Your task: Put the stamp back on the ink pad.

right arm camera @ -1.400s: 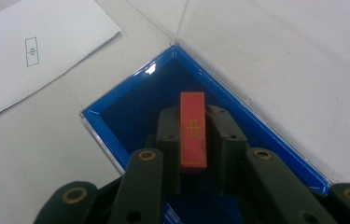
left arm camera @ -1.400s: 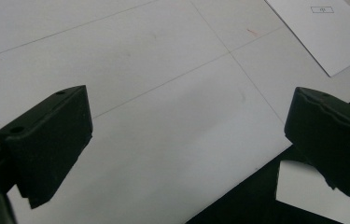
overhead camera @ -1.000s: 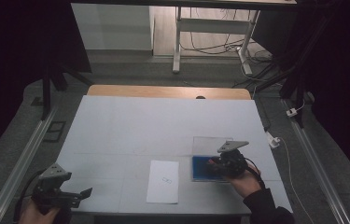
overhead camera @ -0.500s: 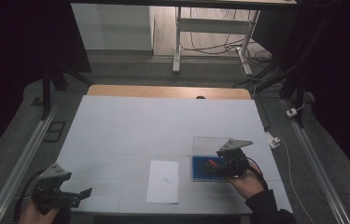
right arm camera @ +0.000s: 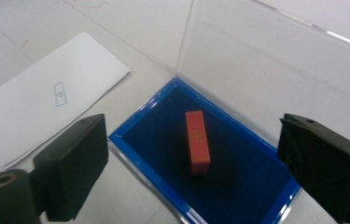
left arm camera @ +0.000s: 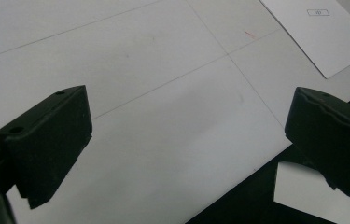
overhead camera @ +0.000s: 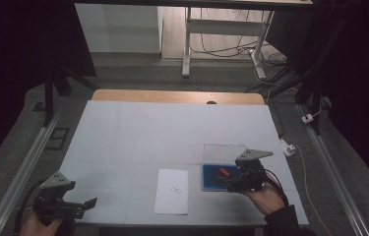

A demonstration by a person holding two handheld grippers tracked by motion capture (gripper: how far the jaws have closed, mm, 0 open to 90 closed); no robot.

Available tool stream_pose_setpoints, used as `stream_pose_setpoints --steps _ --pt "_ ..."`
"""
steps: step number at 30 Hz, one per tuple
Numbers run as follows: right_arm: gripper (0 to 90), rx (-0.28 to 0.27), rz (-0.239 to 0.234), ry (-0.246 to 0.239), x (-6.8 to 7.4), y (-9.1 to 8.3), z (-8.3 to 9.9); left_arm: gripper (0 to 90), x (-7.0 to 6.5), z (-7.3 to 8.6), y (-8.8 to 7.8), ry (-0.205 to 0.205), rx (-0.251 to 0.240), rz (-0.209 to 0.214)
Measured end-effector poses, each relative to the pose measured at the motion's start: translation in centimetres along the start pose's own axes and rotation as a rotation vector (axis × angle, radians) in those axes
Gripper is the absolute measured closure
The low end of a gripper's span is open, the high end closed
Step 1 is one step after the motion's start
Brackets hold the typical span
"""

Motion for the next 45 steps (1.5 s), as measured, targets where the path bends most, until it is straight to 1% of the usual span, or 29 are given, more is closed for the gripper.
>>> stream_pose_setpoints --steps 6,11,15,27,32,35,45 --pt "5.3 -0.004 0.008 0.013 0.2 -1.1 0.4 1.1 0.0 0.0 0.0 -0.001 0.001 0.001" --pt "2.7 -0.020 0.021 0.020 0.2 -1.9 0.7 1.1 0.0 0.0 0.0 -0.002 0.000 0.003" --pt "1.1 -0.036 0.032 0.039 0.2 -2.5 1.0 1.0 0.0 0.0 0.0 -0.002 -0.001 0.004" --pt "0.0 -0.066 0.078 0.054 -0.4 -4.6 2.0 1.0 0.0 0.0 0.0 -0.001 0.001 0.003" --pt "0.0 -0.066 0.104 0.065 -0.7 -5.5 2.6 1.0 0.0 0.0 0.1 -0.001 0.002 0.004" --pt "0.0 -0.057 0.113 0.070 -0.9 -5.9 3.0 1.0 0.0 0.0 0.1 0.000 0.001 0.003" --pt "0.0 -0.037 0.165 0.102 -1.2 -7.2 4.3 1.0 0.0 0.0 0.1 0.002 0.001 -0.001"
Point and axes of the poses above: each handheld gripper's, and its own axes: y roughly forward along the jaws, z roughly out of its underside, x roughly to its left, the point moved 5 cm from there along y, roughly forward along the jaws, and after that the axes turned 12 degrees about -x, right-handed, at the moved point
